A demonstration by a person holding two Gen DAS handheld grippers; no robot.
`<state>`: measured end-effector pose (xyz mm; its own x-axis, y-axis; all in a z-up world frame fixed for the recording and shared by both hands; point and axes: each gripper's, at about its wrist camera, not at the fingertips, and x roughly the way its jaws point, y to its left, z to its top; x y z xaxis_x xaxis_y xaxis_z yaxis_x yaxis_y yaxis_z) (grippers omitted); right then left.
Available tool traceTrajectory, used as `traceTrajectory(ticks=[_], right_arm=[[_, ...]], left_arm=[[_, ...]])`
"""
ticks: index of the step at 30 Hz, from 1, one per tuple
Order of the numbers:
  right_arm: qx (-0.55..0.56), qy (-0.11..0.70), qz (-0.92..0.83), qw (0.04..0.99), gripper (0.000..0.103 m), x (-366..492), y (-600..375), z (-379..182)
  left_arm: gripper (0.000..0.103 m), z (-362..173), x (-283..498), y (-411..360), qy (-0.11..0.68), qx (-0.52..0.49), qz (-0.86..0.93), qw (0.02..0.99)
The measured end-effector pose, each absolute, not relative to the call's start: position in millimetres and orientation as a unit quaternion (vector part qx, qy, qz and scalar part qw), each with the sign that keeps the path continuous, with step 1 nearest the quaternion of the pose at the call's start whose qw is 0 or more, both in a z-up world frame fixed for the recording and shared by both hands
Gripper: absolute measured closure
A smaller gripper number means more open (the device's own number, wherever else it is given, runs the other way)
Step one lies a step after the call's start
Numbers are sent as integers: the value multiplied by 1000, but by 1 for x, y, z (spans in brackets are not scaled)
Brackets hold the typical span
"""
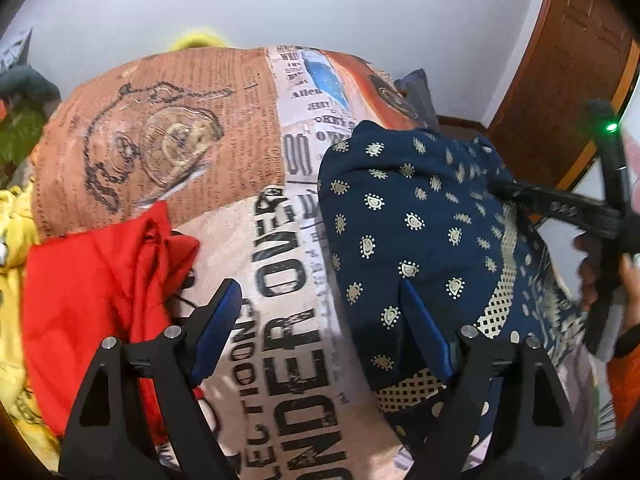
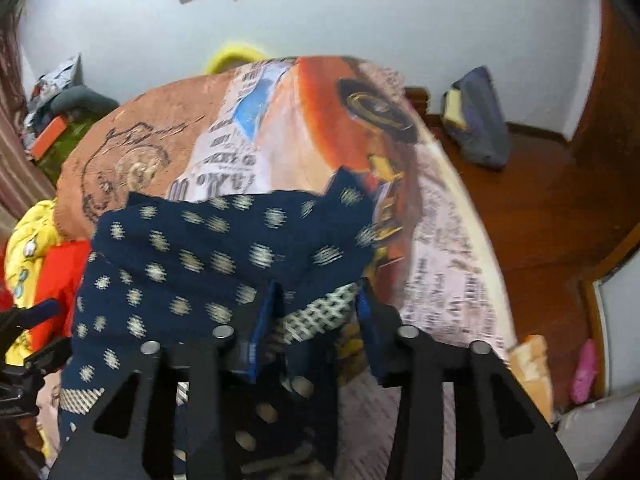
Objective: Fold large clothes
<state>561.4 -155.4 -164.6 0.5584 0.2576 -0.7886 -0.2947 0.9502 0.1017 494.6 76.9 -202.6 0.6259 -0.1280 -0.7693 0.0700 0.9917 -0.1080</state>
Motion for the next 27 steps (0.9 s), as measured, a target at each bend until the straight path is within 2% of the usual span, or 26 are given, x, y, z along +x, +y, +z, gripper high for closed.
traceTrajectory(ticks=[4, 5, 7, 9, 17, 23, 27], right_arm=[[16, 453, 182, 873, 64, 544, -173, -148], [20, 455, 187, 871, 61, 539, -175, -149], [24, 461, 201, 864, 50, 524, -179, -151], [20, 465, 215, 859, 47, 511, -179, -158], [-46, 499, 224, 836, 45, 465, -183, -194], [-49, 485, 225, 844, 45, 446, -198, -182], [-34, 469, 228, 852, 45, 447, -203, -167]], left_arm=[[22, -194, 485, 75, 426, -26, -55, 903], [22, -192, 482, 74, 424, -27, -59, 903], [22, -188, 474, 68, 420, -30, -76, 904], [22, -187, 465, 58, 420, -31, -98, 901], [22, -196, 433, 32, 441, 11, -123, 889], [22, -198, 413, 42, 444, 18, -112, 889], [22, -182, 411, 55, 423, 8, -94, 901]])
